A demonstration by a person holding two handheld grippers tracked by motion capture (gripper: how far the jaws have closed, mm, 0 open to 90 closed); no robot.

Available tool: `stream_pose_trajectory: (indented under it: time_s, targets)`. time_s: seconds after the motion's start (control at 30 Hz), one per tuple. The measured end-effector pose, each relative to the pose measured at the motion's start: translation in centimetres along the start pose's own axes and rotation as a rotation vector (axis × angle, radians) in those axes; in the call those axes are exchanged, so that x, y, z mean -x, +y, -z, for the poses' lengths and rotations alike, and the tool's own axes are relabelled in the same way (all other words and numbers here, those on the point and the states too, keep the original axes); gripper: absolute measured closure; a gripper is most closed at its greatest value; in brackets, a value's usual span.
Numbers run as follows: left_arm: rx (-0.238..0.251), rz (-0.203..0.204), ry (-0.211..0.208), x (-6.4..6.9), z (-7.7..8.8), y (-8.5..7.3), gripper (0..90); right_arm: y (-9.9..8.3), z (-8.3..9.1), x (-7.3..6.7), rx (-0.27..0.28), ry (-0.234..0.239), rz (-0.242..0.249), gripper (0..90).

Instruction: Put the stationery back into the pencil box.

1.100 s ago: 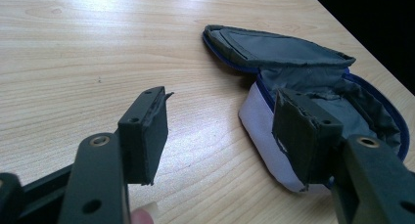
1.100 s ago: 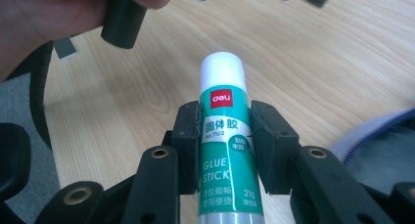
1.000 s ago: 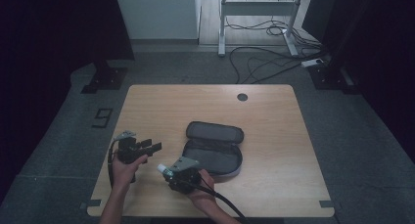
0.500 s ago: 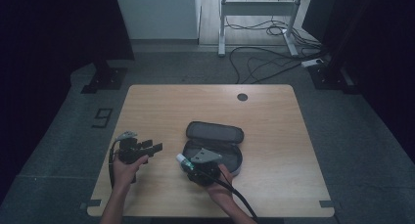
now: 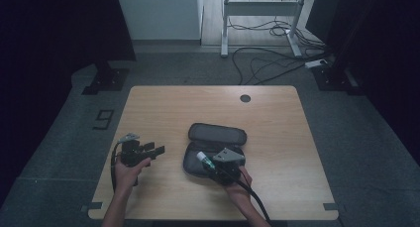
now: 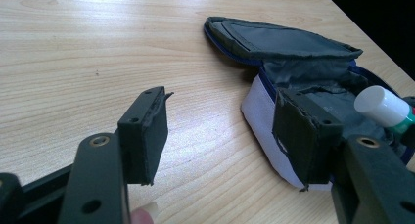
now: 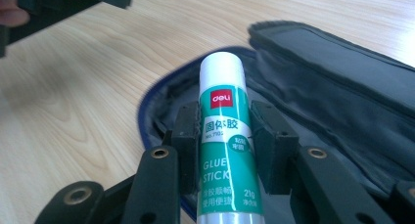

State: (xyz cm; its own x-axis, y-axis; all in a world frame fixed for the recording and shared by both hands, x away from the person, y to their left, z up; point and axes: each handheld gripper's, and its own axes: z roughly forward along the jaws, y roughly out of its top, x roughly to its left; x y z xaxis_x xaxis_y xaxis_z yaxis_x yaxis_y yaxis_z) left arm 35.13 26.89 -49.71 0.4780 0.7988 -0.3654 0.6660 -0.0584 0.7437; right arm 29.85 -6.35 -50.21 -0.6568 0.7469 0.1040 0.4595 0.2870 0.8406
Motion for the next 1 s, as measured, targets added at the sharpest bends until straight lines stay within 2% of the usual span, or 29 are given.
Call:
stream_pose_trajectory:
  time_s: [0.4, 0.8, 1.0]
  targets:
    - [-0.004, -0.002, 0.000, 0.0, -0.1, 0.0, 38.0, -1.1, 0.3, 2.4, -0.017, -0.063, -0.041, 65.0]
    - [-0.013, -0.009, -0.001, 0.0, -0.3, -0.1, 37.9, -2.0, -1.3, 2.6, -0.078, -0.081, -0.030, 64.9]
    - [-0.014, -0.005, -0.002, 0.0, -0.3, -0.1, 37.9, -2.1, -1.6, 2.5, -0.091, -0.086, -0.015, 64.5]
